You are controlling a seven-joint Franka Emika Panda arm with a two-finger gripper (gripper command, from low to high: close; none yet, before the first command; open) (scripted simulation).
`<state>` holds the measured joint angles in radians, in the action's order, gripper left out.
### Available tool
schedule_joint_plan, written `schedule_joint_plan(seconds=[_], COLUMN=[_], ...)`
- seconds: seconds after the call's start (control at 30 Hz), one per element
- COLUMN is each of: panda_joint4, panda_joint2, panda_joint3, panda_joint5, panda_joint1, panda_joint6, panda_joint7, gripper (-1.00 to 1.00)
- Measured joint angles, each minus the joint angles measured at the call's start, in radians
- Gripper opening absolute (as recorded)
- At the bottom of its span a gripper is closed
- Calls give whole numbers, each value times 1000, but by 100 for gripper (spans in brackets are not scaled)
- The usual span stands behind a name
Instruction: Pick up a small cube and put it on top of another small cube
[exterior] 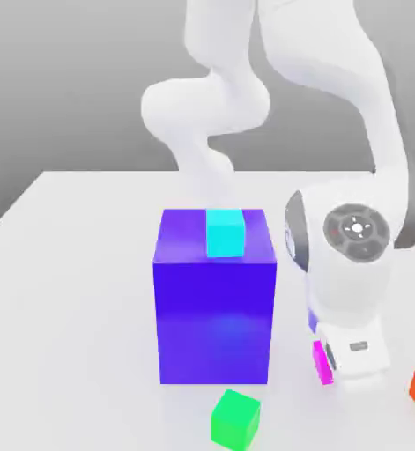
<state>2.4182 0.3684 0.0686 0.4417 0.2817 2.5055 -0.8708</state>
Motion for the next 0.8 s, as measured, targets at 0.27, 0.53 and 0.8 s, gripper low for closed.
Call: schedule_joint_plan(seconds=[0.27,0.53,0.8], panda_joint4=[-128,-152,-65], panda_joint2=[10,-6,-43], panda_joint3=[41,36,-19], panda_joint5=[226,252,45], panda_joint1=[-173,-274,-263], panda_joint6=[-11,14,59], panda_joint7=[-245,-525,-667], gripper=[-100,-100,-100])
